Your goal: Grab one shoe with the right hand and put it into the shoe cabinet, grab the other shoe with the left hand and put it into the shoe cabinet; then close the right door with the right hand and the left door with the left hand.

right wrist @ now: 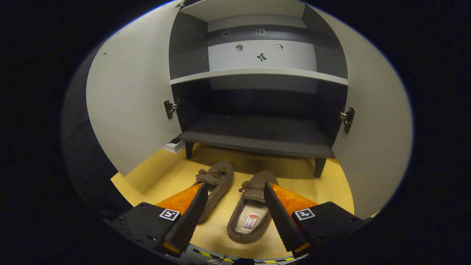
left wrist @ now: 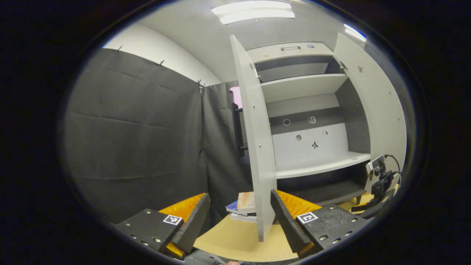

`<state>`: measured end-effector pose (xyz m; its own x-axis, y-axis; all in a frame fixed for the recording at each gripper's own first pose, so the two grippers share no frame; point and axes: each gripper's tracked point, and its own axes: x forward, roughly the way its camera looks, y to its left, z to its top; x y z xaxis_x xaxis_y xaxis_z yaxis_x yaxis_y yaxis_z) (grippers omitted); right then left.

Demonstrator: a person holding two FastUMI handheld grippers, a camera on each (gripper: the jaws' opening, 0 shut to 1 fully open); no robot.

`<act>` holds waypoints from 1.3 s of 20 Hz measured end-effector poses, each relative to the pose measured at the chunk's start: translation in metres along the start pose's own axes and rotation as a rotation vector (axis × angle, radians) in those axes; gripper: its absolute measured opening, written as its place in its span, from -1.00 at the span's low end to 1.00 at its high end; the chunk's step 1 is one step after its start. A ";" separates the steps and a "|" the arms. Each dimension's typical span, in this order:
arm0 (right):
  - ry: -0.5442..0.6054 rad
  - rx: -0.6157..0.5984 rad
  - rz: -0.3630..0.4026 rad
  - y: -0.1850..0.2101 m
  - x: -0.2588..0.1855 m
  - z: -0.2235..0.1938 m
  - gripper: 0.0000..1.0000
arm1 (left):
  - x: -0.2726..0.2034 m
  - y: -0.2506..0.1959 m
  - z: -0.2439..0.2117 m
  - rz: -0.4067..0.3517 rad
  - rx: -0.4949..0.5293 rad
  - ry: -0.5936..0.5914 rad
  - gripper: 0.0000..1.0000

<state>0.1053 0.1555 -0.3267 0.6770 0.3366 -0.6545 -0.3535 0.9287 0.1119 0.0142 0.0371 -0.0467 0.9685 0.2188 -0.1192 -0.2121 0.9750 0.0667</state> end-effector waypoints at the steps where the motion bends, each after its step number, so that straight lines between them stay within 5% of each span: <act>1: 0.022 0.002 0.005 0.001 0.005 -0.007 0.93 | 0.000 0.002 -0.001 0.004 0.003 0.004 1.00; 13: 0.259 0.115 -0.009 0.006 0.061 -0.067 0.62 | -0.003 0.022 -0.005 0.035 0.020 0.015 0.93; 15: 0.307 0.121 -0.024 0.006 0.071 -0.079 0.19 | -0.003 0.025 -0.006 0.039 0.025 0.019 0.92; 16: 0.317 0.114 -0.032 0.006 0.073 -0.080 0.35 | -0.004 0.028 -0.007 0.042 0.027 0.019 1.00; 17: 0.309 0.086 -0.070 0.000 0.075 -0.079 0.19 | -0.004 0.030 -0.006 0.046 0.027 0.019 1.00; 19: 0.316 0.073 -0.123 -0.013 0.076 -0.081 -0.48 | -0.003 0.034 -0.007 0.052 0.023 0.022 1.00; 22: 0.277 0.138 -0.128 -0.013 0.076 -0.076 -0.96 | -0.004 0.039 -0.009 0.054 0.000 0.026 1.00; 26: 0.225 0.134 -0.065 -0.006 0.062 -0.063 -0.95 | -0.004 0.044 -0.013 0.055 -0.014 0.037 0.93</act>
<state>0.1091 0.1608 -0.4151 0.5300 0.2468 -0.8113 -0.2156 0.9645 0.1526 -0.0006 0.0792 -0.0561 0.9497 0.2736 -0.1526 -0.2673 0.9617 0.0606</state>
